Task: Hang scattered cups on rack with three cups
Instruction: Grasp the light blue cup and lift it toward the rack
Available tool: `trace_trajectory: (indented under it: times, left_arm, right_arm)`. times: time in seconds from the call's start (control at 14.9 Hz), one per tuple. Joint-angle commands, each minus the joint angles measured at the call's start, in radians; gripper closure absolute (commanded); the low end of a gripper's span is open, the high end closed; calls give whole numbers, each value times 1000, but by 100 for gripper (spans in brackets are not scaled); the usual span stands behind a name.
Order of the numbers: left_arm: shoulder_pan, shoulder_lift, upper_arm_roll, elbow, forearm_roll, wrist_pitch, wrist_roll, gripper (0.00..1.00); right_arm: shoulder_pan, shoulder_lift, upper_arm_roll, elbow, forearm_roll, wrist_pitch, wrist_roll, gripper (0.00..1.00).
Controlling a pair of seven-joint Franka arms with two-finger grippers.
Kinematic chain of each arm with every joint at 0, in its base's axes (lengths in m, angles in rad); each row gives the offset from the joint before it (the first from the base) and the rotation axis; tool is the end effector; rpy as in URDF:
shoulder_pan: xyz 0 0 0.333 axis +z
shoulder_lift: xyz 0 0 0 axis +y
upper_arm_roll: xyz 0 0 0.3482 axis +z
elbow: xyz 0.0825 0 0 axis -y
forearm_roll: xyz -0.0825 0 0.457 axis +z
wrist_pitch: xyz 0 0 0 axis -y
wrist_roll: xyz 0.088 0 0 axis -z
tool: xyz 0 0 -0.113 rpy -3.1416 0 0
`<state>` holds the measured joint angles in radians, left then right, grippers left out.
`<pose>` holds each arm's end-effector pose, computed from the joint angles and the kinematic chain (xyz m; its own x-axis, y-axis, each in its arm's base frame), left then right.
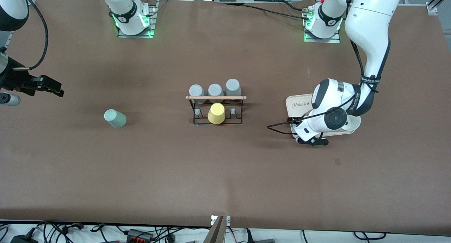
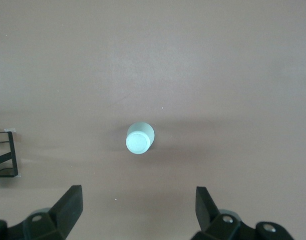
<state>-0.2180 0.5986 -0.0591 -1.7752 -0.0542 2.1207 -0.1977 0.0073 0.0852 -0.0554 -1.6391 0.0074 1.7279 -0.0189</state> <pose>0.6714 -0.1919 0.1720 0.9648 -0.0405 -0.2600 -0.0365 -0.9991 0.0202 0.6638 -0.0300 0.5720 0.9995 -0.0301 0.0038 -0.0301 -0.9995 -0.0025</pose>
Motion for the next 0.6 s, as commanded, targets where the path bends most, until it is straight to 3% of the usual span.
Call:
trace_trajectory:
  times: [0.0,0.07,0.2,0.4,0.54]
  left_arm:
    - [6,-22,-1,-13,20,4,9,36]
    - [8,-28,-1,-10,20,-7,8,56]
    - [9,-37,-1,32,19,-65,-3,78]
    - [19,-42,-2,91,4,-102,-8,88]
    - [6,-46,-7,158,-2,-193,-18,89]
  right_arm:
    - [-1,-4,-1,5,14,4,-15,0]
    - [-1,-4,-1,5,14,4,-15,0]
    - [-1,-4,-1,5,14,4,-15,0]
    - [-1,-4,-1,5,14,4,-15,0]
    - [0,-5,-1,5,13,4,-16,0]
